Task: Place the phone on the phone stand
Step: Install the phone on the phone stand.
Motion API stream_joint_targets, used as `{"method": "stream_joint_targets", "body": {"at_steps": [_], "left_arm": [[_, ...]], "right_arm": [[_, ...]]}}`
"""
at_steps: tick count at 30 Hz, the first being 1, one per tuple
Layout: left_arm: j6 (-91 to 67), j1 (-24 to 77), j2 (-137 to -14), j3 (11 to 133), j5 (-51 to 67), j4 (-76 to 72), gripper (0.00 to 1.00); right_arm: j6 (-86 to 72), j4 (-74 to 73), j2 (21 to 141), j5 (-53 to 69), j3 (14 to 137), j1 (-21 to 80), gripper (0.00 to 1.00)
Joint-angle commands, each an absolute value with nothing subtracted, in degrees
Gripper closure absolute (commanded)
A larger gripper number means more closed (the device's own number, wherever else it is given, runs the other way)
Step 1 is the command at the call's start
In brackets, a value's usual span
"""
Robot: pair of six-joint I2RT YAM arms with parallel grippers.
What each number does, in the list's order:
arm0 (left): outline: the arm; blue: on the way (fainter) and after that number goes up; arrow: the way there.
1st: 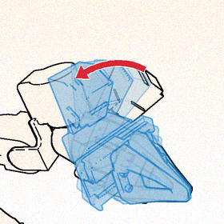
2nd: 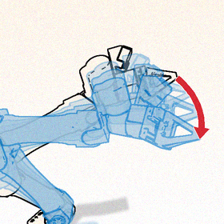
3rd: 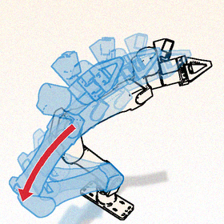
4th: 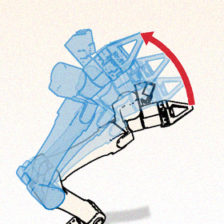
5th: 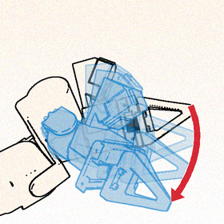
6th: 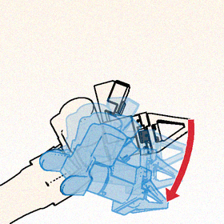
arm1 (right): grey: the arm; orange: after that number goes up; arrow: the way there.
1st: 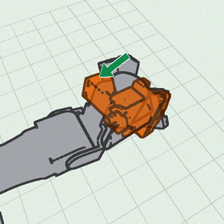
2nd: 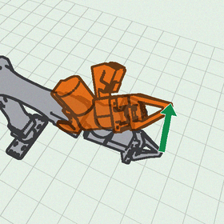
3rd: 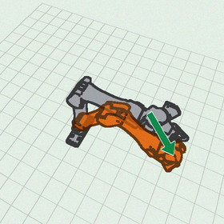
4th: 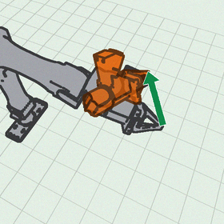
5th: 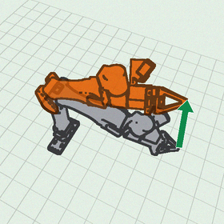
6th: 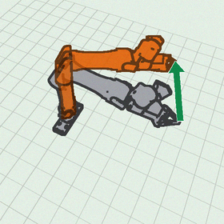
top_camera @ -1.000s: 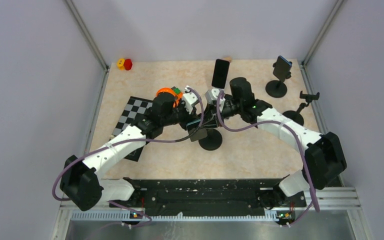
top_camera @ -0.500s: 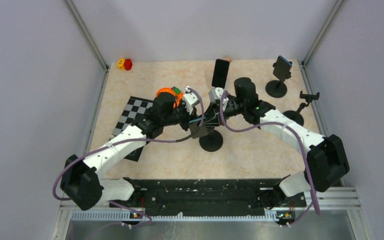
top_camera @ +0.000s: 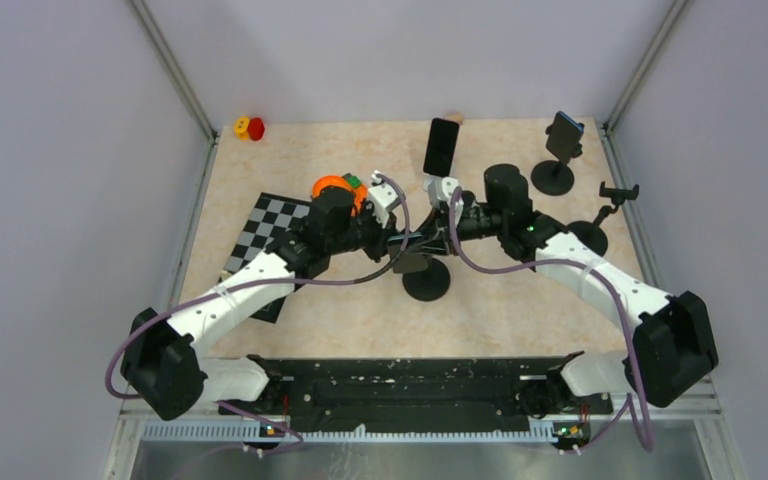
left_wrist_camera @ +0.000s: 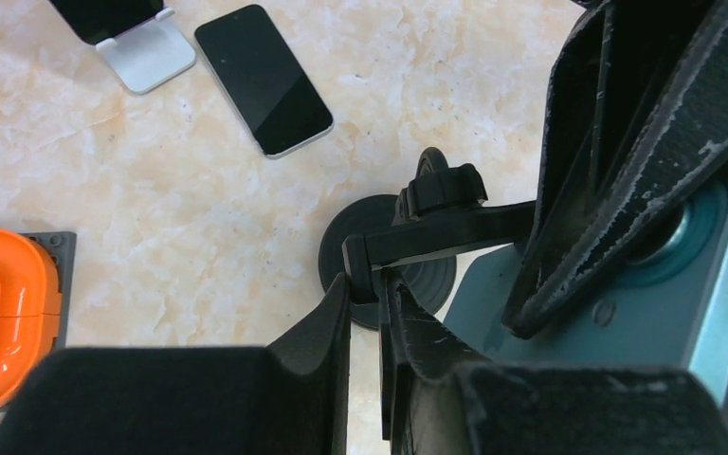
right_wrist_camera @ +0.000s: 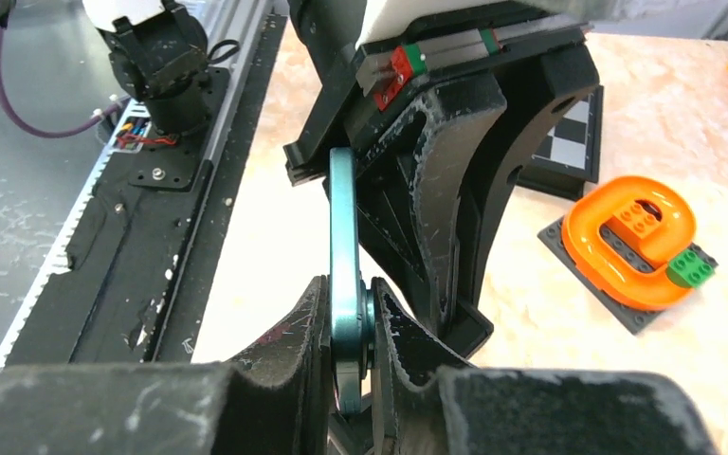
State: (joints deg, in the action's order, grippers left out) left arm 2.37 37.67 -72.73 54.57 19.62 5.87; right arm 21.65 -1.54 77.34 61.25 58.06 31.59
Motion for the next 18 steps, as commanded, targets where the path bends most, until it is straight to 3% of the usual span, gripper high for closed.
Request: {"method": "stream_joint_targets", "body": {"at_steps": [1, 18], "left_arm": [[1.2, 37.5, -71.7, 53.9, 15.5, 4.0, 1.0], [0.1, 38.3, -73.8, 54.3, 7.1, 2.9, 1.0]], "right_arm": [[18.3, 1.7, 71.2, 51.8, 55.6, 30.1, 1.0], [12.5, -2.9, 62.5, 31.3, 49.9, 29.5, 1.0]]}}
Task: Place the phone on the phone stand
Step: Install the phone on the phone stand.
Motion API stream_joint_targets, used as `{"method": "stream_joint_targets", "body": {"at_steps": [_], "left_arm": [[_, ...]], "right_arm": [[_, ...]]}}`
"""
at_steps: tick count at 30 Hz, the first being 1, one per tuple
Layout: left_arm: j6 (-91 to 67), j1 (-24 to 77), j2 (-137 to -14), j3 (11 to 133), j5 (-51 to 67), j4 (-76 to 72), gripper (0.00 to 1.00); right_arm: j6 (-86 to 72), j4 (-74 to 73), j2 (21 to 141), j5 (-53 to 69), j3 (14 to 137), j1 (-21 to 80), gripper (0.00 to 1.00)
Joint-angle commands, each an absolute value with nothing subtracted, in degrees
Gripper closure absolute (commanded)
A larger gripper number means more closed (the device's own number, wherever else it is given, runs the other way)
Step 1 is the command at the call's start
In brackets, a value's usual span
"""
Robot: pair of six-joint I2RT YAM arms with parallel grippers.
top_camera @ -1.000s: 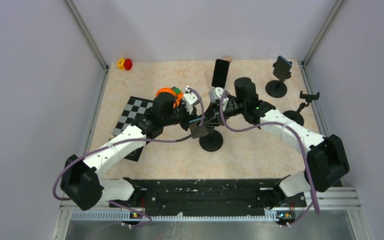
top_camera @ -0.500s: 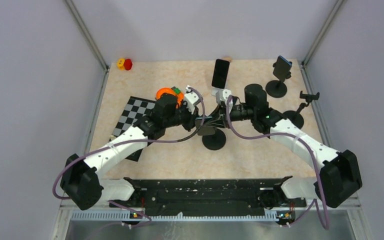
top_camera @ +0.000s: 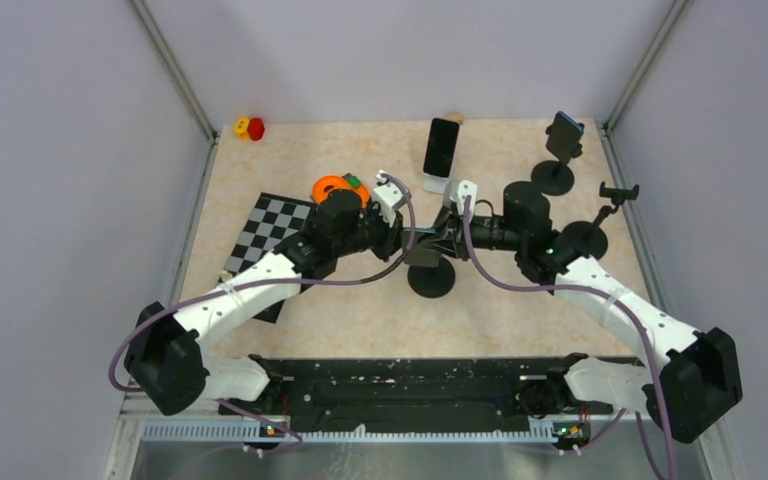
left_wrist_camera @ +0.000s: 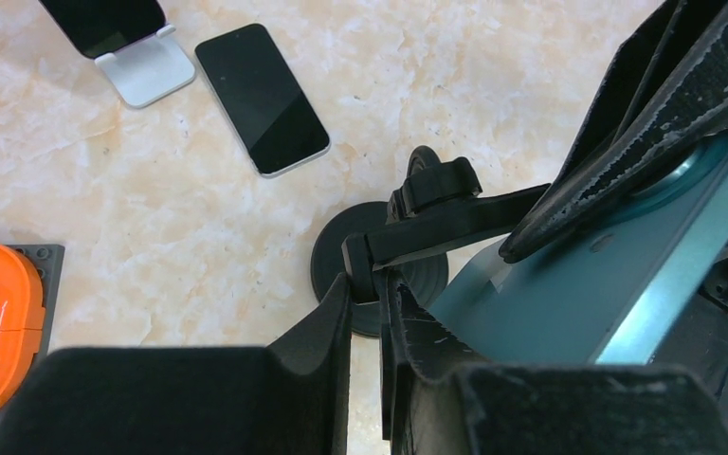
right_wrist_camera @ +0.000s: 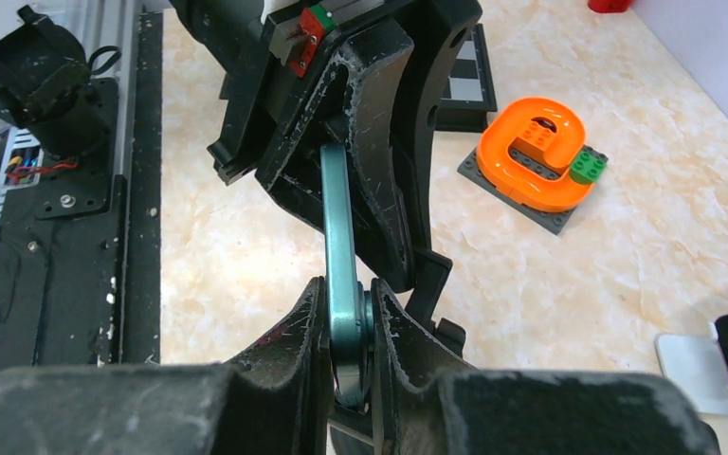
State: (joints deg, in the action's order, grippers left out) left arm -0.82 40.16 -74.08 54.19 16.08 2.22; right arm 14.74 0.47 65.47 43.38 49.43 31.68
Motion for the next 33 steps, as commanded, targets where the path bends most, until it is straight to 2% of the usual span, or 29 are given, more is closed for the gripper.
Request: {"method": "stream_joint_targets", "body": {"at_steps": [1, 15, 33], "left_arm": [[0.2, 38.3, -73.8, 54.5, 7.0, 3.0, 1.0], [-1.6, 38.3, -73.7, 54.0, 6.4, 2.1, 1.0], [-2.5, 38.3, -75.7, 56.9, 3.2, 3.1, 1.0]], "right_arm": [[12.3, -3.3, 62.2, 30.1, 49.8, 29.5, 1.0], [8.9, -2.9, 60.6, 21.5, 49.0, 27.6, 1.0], [8.2, -14.0, 61.5, 7.0, 54.6, 27.5, 1.0]]}}
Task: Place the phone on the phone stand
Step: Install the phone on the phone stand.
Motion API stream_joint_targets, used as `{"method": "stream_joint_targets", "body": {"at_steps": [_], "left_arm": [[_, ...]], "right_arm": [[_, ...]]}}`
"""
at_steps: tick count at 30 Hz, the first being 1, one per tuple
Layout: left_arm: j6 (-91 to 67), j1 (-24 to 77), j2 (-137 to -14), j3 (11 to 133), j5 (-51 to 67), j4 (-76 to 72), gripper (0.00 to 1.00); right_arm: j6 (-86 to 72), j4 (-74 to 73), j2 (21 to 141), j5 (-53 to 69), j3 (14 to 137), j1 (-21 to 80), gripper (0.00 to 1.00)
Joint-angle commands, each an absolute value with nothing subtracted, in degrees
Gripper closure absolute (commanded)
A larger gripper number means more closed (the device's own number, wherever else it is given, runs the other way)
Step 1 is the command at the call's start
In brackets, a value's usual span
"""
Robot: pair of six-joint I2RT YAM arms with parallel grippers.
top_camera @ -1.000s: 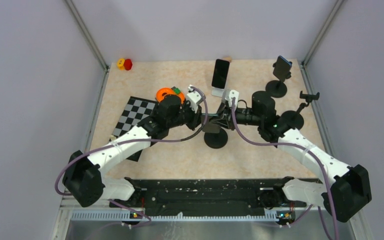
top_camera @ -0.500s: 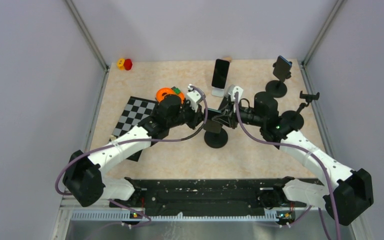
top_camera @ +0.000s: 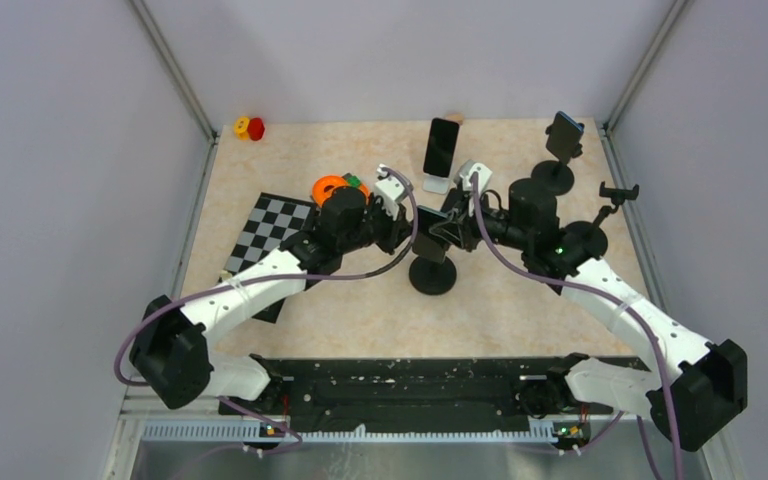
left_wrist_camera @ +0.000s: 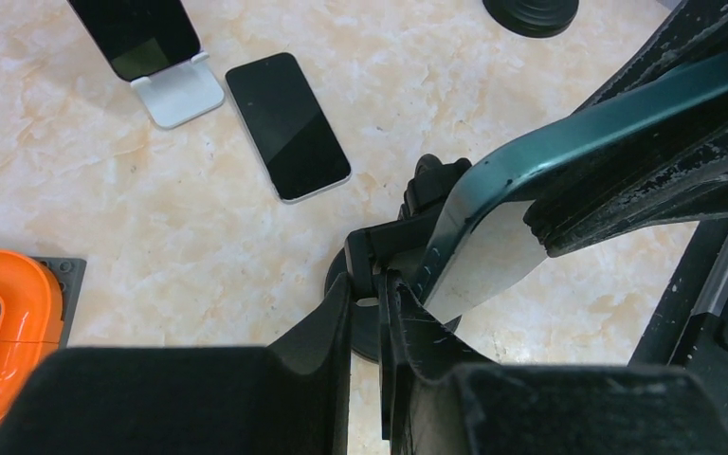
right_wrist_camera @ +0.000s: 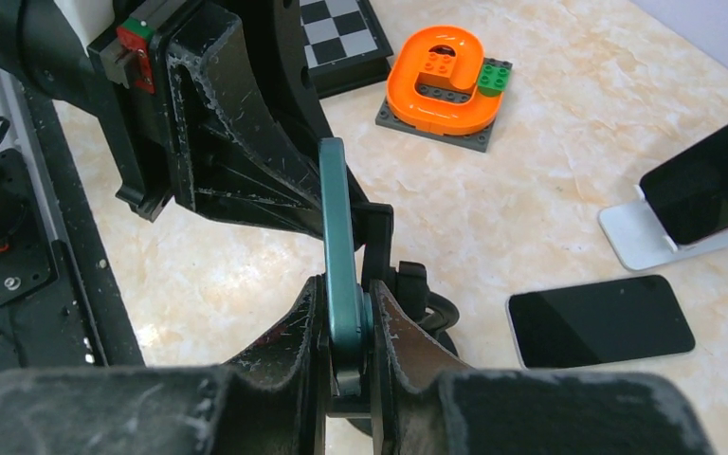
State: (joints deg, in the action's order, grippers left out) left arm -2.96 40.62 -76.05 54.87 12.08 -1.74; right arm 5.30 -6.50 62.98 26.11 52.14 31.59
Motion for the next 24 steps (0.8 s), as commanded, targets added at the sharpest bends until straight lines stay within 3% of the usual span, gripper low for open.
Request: {"method": "stream_joint_targets", "body": {"at_steps": [1, 24], "left_arm": [[-2.6, 38.3, -75.9, 57.1, 3.2, 3.1, 1.0], [-3.1, 41.1, -76.7, 58.3, 6.9, 4.8, 1.0]], "right_arm": [[8.0, -14.3, 61.6, 6.2, 54.7, 27.5, 1.0], [3.1, -15.4, 64.7, -2.3, 55.8, 29.7, 1.0]]}}
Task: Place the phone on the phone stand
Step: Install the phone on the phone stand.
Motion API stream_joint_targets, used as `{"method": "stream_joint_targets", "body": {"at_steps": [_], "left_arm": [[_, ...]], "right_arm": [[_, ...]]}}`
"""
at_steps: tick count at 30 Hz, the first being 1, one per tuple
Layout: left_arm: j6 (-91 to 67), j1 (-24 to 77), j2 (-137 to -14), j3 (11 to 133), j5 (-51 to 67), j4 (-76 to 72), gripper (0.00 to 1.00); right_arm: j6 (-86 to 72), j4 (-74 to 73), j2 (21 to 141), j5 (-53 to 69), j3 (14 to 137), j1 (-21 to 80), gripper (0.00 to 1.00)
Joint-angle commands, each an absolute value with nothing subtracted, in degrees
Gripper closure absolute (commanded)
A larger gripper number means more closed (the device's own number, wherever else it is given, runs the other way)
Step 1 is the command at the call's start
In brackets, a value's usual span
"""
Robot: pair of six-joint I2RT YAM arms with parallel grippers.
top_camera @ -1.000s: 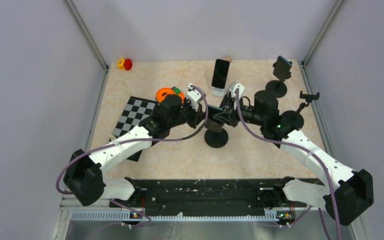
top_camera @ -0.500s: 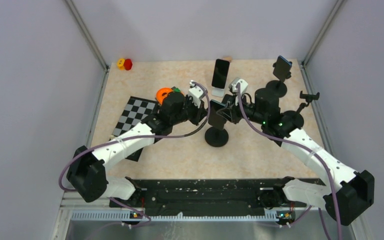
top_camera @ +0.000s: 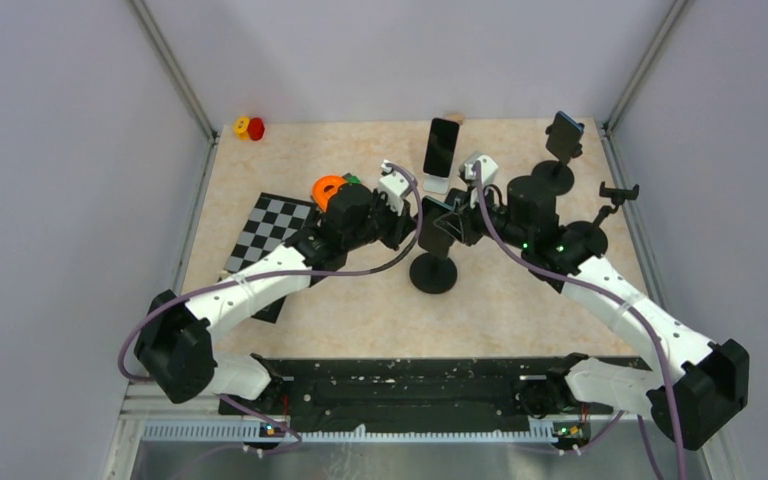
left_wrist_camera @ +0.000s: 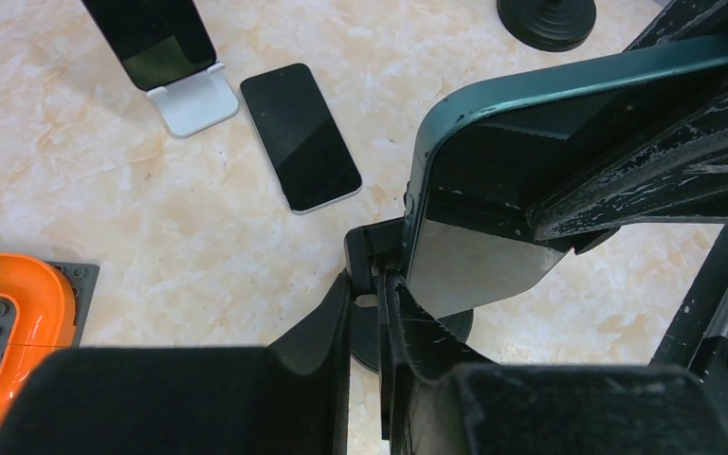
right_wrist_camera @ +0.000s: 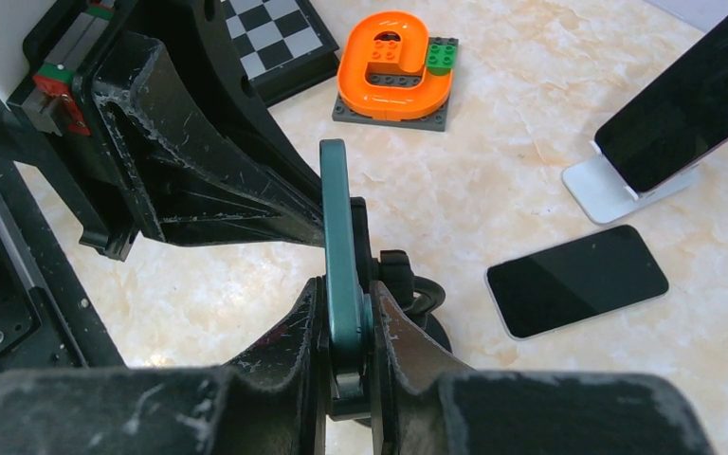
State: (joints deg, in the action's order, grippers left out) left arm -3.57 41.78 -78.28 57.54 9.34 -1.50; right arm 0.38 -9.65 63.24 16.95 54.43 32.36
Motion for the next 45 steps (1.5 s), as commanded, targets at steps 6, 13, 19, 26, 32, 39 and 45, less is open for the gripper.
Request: {"method": "stream_joint_targets", "body": {"at_steps": [6, 13, 19, 26, 32, 39, 45], "left_arm": [[-2.9, 41.4, -76.3, 57.4, 9.6, 4.2, 1.0], [-2.5, 41.5, -76.3, 57.0, 16.7, 3.5, 1.0], [-2.1, 41.6, -75.5, 55.8, 23.4, 2.6, 1.0], [-1.5, 41.6, -74.6, 54.2, 27.1, 1.8, 1.0], [-0.9, 41.6, -73.8, 53.2, 30.3, 1.3, 1.0], [-0.5, 41.7, -72.4, 51.4, 33.6, 0.5, 1.0], [0.8, 41.7, -72.3, 49.6, 35.9, -2.5, 1.0]], "right_arm": [[1.4, -14.2, 65.2, -0.2, 55.3, 29.7, 1.0], [1.1, -12.0, 66.1, 3.4, 54.5, 30.7, 1.0], [2.3, -10.9, 67.3, 0.5, 54.6, 32.3, 1.0], [3.7, -10.2, 67.6, 0.3, 54.3, 33.1, 1.0], [5.4, -9.5, 67.7, -0.9, 54.0, 34.1, 1.0], [7.8, -8.9, 67.1, -4.5, 54.6, 34.9, 1.0], [6.0, -7.5, 66.7, -5.1, 52.3, 34.9, 1.0]]}}
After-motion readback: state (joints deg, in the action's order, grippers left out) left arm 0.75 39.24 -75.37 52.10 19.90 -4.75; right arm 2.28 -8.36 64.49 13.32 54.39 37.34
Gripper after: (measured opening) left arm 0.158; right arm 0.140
